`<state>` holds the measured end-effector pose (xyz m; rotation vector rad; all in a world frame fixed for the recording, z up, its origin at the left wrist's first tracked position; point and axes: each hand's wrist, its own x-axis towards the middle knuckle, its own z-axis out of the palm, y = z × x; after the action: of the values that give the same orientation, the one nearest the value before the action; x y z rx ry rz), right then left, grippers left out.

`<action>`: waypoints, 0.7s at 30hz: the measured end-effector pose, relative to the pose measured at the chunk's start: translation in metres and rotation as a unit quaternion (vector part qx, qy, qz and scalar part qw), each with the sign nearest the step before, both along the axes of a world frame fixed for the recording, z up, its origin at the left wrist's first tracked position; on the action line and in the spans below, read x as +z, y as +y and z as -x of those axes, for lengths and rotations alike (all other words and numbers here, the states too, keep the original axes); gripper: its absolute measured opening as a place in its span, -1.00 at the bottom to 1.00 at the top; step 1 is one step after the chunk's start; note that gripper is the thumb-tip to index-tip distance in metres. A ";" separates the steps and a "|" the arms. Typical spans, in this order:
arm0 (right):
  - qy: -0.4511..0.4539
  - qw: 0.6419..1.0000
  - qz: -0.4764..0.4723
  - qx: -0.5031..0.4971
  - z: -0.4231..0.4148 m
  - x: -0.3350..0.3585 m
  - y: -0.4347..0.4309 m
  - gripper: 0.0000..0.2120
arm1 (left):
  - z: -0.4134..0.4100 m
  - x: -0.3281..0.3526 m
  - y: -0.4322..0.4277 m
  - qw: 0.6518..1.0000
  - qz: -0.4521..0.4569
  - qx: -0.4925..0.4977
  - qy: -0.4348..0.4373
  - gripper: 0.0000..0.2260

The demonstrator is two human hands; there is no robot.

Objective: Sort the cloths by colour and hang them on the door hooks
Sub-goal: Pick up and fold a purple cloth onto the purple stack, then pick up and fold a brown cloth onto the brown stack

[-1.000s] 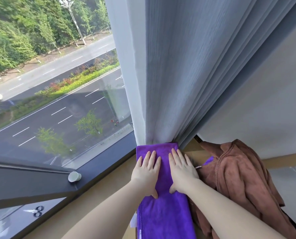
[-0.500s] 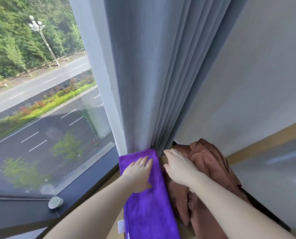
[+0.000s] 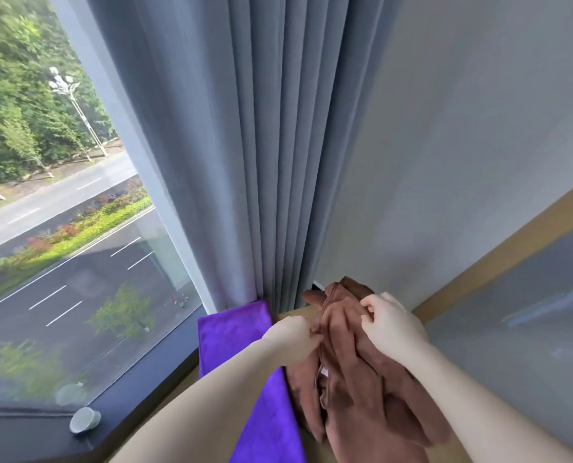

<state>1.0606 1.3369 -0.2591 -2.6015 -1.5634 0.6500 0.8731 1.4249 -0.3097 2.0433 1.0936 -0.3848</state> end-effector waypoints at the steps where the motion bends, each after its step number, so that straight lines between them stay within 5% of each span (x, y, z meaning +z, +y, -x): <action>1: 0.006 1.000 0.014 -0.013 -0.008 -0.002 -0.004 -0.67 | -0.006 0.000 -0.004 0.999 0.011 0.037 -0.025 -0.58; 8: 0.142 0.984 0.098 -0.036 -0.046 -0.025 -0.025 -0.46 | -0.029 0.020 -0.031 0.951 0.047 0.274 -0.132 -0.81; 16: 0.254 0.966 0.053 -0.013 -0.052 -0.022 -0.035 -0.67 | -0.048 0.047 -0.061 0.901 0.085 0.385 -0.181 -0.77; 21: 0.308 0.950 0.040 -0.009 -0.046 -0.018 -0.042 -0.75 | -0.052 0.063 -0.080 0.900 0.059 0.396 -0.173 -0.81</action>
<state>1.1067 1.2950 -0.2767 -2.1277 -1.3178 1.3771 0.9248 1.3450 -0.2468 1.3268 1.5007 0.3117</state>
